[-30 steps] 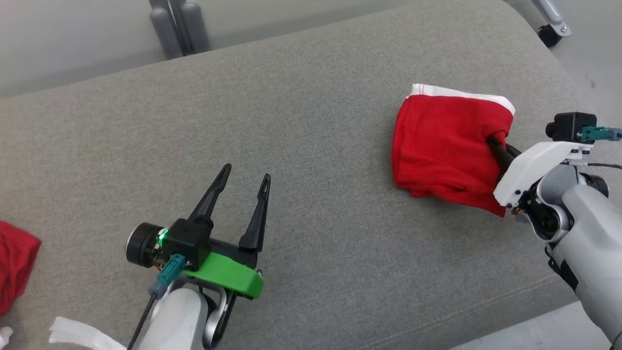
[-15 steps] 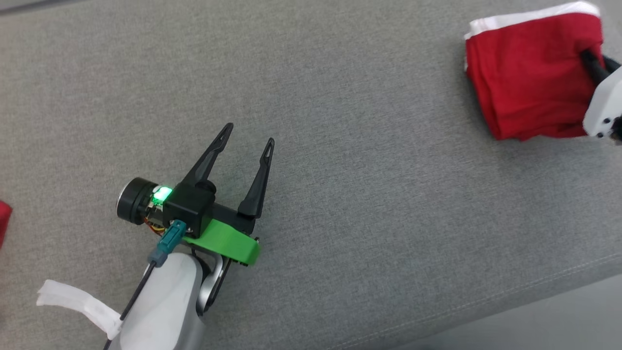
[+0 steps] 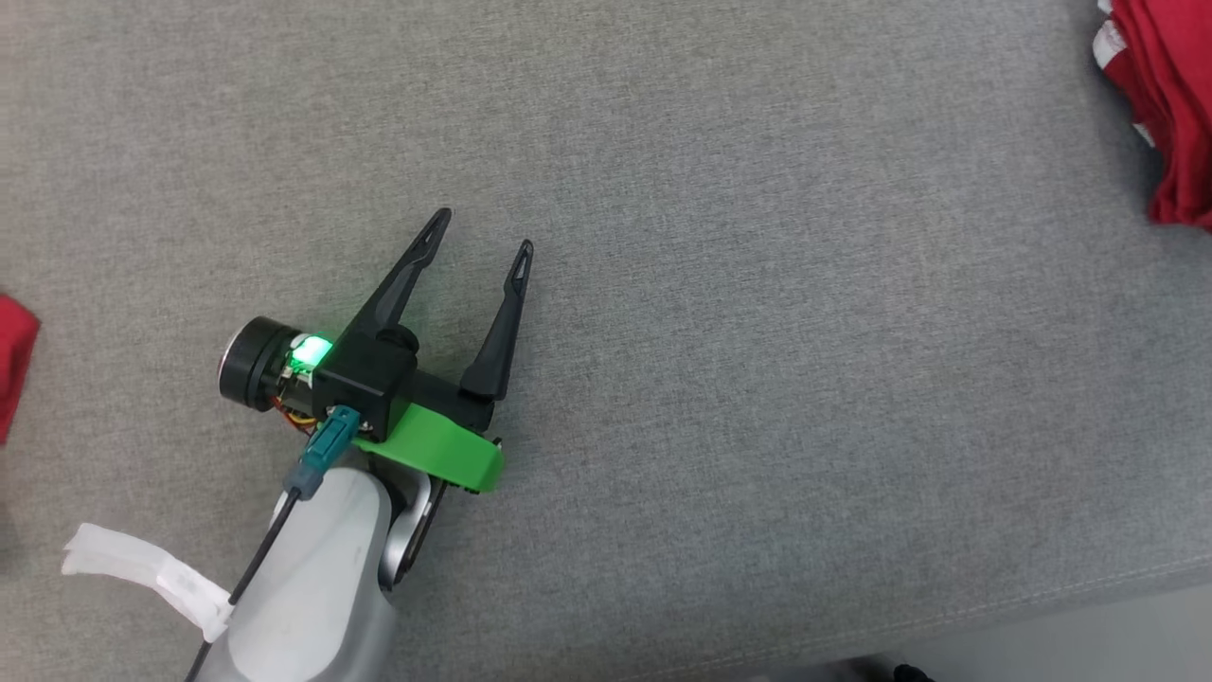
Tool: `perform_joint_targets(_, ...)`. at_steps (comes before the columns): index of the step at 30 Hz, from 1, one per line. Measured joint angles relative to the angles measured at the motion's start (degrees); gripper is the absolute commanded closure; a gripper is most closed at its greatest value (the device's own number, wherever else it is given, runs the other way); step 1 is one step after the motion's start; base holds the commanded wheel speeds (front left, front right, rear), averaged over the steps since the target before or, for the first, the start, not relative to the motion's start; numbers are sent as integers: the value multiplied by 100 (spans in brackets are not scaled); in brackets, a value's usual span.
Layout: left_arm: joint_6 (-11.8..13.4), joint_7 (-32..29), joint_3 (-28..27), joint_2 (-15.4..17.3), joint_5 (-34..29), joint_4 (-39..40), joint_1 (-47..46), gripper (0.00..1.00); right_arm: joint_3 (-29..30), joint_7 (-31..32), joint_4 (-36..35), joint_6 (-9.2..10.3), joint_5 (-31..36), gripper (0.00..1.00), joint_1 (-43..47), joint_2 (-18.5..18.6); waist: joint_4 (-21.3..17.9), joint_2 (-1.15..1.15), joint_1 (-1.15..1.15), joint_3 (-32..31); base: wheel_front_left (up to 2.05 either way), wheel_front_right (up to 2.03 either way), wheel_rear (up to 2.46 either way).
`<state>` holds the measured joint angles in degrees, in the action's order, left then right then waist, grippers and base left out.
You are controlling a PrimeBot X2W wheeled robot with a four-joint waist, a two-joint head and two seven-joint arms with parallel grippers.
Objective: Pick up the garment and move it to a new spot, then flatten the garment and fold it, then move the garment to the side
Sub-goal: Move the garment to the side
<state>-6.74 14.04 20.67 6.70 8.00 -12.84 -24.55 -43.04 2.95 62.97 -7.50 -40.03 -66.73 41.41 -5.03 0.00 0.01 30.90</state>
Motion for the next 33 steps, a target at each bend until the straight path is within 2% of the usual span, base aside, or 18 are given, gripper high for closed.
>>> perform_joint_targets(1,21,8,1,-3,1,-13,-1,0,-10,18,67,0,1,0,-31,-14,26,0,0,6,0,0,0)
perform_joint_targets(9,58,67,-9,-51,163,-218,77,0,-191,3,398,0,93,0,-157,-189,85,0,0,-275,0,0,0)
perform_joint_targets(14,79,83,-59,-92,269,-334,313,0,-303,58,269,0,42,0,-121,-201,46,0,0,-673,0,0,0)
perform_joint_targets(23,250,94,-483,-116,513,-218,998,0,-453,242,-644,0,-519,0,587,-303,26,0,-1,-1622,0,0,0)
perform_joint_targets(29,364,100,-790,-89,556,-40,1545,0,-332,-240,-1778,0,-934,0,1291,-171,96,0,-1,-2261,0,0,0)
perform_joint_targets(33,481,100,-1009,-59,575,38,1828,0,-98,-857,-2312,0,-835,0,1868,-109,188,0,-1,-2636,0,0,0)
